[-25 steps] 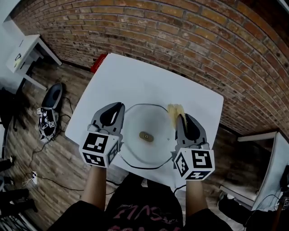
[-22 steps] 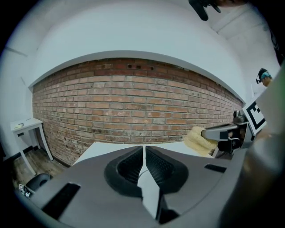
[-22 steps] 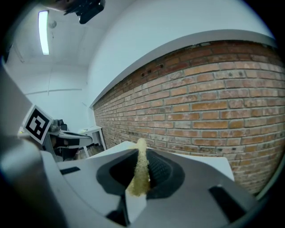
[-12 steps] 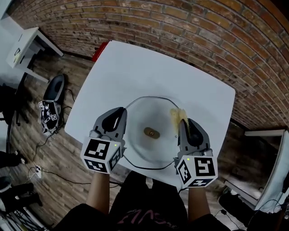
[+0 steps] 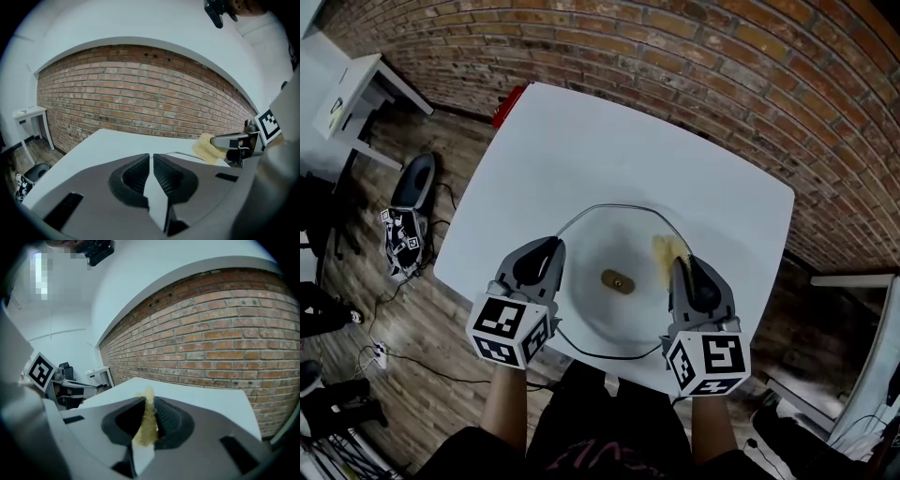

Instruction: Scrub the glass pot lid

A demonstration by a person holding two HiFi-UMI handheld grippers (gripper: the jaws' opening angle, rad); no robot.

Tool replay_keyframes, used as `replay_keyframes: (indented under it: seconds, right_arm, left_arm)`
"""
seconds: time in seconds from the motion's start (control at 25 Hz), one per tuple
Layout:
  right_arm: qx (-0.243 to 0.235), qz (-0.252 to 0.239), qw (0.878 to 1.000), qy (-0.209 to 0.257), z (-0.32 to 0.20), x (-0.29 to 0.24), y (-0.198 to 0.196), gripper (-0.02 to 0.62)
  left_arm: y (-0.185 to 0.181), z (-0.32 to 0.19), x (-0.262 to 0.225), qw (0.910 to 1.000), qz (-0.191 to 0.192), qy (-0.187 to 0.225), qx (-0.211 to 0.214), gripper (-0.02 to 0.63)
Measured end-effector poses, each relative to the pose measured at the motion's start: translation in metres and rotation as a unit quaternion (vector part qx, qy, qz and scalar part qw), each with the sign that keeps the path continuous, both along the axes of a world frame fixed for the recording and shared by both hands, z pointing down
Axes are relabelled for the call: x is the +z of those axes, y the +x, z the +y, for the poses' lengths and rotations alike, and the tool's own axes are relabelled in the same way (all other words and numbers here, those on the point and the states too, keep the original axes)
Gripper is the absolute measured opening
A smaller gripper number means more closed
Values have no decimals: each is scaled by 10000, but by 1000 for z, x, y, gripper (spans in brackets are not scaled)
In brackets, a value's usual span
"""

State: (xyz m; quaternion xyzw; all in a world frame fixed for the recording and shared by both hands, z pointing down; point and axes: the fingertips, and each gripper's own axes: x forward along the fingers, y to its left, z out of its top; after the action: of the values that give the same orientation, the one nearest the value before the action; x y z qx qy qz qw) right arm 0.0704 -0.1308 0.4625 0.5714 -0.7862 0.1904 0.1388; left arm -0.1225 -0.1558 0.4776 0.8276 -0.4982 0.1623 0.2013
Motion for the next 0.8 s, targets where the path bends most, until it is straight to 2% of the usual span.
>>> replay_keyframes:
  seconds: [0.28, 0.32, 0.4, 0.56, 0.68, 0.8]
  right_arm:
    - [-77, 25, 10000, 15, -3, -3, -4, 57]
    - [-87, 28, 10000, 14, -4, -3, -5, 57]
    - [-104, 30, 9999, 16, -5, -3, -6, 57]
    - [-144, 49, 9999, 15, -5, -3, -11, 57]
    - [-167, 75, 9998, -16, -5, -1, -13, 57]
    - [-186, 88, 9998, -40, -5, 1, -15, 57]
  left_arm:
    - [-9, 5, 14, 9995, -61, -324, 30, 26]
    - [-10, 5, 16, 9993, -37, -384, 25, 44]
    - [-13, 6, 22, 9986, 44, -534, 32, 143]
    - [-24, 10, 35, 9967, 149, -789, -76, 152]
    - [-30, 15, 51, 9935, 262, -1093, -157, 206]
    - [-31, 21, 63, 9909, 259, -1313, -129, 218]
